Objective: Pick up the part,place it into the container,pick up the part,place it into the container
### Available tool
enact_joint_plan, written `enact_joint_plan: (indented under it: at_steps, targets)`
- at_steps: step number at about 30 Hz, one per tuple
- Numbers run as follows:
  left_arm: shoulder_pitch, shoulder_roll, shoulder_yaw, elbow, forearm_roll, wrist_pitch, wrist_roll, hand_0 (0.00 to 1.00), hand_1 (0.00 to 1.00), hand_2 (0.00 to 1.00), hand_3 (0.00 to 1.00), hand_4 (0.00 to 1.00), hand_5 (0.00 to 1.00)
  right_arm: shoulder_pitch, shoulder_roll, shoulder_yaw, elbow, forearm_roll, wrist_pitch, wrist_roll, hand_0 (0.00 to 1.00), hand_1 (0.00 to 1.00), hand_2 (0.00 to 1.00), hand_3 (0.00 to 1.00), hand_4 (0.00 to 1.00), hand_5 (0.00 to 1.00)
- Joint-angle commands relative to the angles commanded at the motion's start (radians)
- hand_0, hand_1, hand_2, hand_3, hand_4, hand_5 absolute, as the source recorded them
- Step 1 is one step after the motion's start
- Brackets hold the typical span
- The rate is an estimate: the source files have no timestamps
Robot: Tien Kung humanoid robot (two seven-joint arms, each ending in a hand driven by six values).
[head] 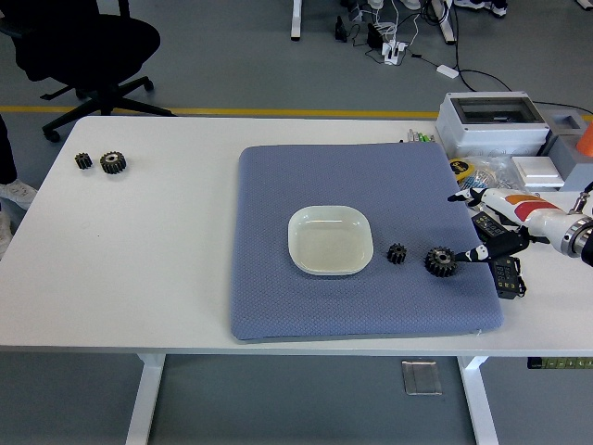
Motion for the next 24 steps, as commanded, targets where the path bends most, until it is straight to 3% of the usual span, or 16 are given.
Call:
enact_joint_plan:
  at_steps: [3,4,9,10,15,16,24]
  targets:
    - [0.000,0.001,0.000,0.000,0.001,0.001,0.000,0.619,0.596,0.654,0.559,0.652,0.571,0.026,0.011,-0.050,-0.010,-0.008,0.004,-0.006,0.818,0.807,0.874,0.856,0.998,0.345]
    - [0.000,0.001,-0.001,0.000,0.001,0.001,0.000,0.617,0.588,0.654,0.558,0.652,0.570,0.033,0.015,-0.064,-0.013,-0.007,0.004,-0.008,0.752,0.753,0.823,0.825,0.998,0.335]
    - [0.001,0.004,-0.004,0.000,0.002,0.002,0.001,0.617,0.588,0.654,0.558,0.652,0.570,0.069,0.041,-0.133,-0.036,-0.009,0.006,-0.020,0.752,0.753,0.823,0.825,0.998,0.335]
    - [0.001,0.004,-0.004,0.000,0.002,0.002,0.001,0.615,0.583,0.653,0.558,0.652,0.570,0.078,0.049,-0.148,-0.047,-0.013,0.003,-0.021,0.707,0.718,0.791,0.808,0.998,0.330]
    - [0.001,0.006,0.001,0.000,-0.005,0.003,0.000,0.615,0.583,0.653,0.558,0.652,0.570,0.114,0.083,-0.212,-0.111,-0.037,-0.020,-0.017,0.707,0.718,0.791,0.808,0.998,0.330]
    - [0.000,0.006,0.002,0.000,-0.006,0.003,0.000,0.610,0.579,0.654,0.558,0.653,0.571,0.119,0.088,-0.220,-0.121,-0.041,-0.023,-0.019,0.661,0.701,0.769,0.796,0.998,0.320]
    - [-0.002,0.006,0.010,0.000,-0.015,0.004,-0.001,0.609,0.582,0.654,0.558,0.653,0.570,0.153,0.127,-0.280,-0.207,-0.035,-0.045,-0.017,0.653,0.691,0.760,0.785,0.998,0.311]
